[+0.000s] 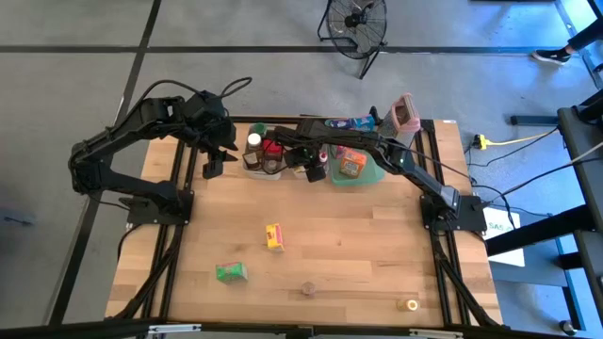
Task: Pick & Place Kitchen Items
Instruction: Adjust the yellow food coloring bottle in the transparent bin
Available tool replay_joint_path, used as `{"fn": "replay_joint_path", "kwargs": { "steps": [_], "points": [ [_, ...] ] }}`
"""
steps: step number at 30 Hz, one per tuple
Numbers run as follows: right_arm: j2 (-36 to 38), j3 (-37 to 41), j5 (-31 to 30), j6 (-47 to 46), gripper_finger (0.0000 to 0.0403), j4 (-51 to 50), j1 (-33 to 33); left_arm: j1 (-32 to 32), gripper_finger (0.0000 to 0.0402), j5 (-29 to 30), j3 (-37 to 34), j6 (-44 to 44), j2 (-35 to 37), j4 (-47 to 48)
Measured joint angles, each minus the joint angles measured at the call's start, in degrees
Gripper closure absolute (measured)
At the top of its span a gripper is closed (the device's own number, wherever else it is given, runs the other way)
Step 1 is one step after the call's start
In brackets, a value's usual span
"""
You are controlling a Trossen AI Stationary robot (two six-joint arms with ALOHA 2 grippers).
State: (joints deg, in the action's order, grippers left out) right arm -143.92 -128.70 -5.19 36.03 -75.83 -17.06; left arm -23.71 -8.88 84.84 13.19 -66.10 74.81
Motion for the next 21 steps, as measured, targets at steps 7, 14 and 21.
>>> {"fn": "replay_joint_path", "kwargs": {
  "steps": [7, 14, 21],
  "points": [
    [0.00, 0.00, -0.19, 0.59, 0.0365, -0.20, 0.25, -0.02, 0.0260, 0.00, 0.00, -0.12, 0.00, 0.00],
    [0.44, 0.02, -0.42, 0.00, 0.0368, -0.42, 0.28, -0.02, 0.0260, 0.00, 0.00, -0.20, 0.01, 0.00],
    [0.44, -0.05, -0.85, -0.22, 0.0380, -2.13, 0.41, 0.00, 0.0260, 0.00, 0.00, -0.22, 0.00, 0.00]
  ]
}}
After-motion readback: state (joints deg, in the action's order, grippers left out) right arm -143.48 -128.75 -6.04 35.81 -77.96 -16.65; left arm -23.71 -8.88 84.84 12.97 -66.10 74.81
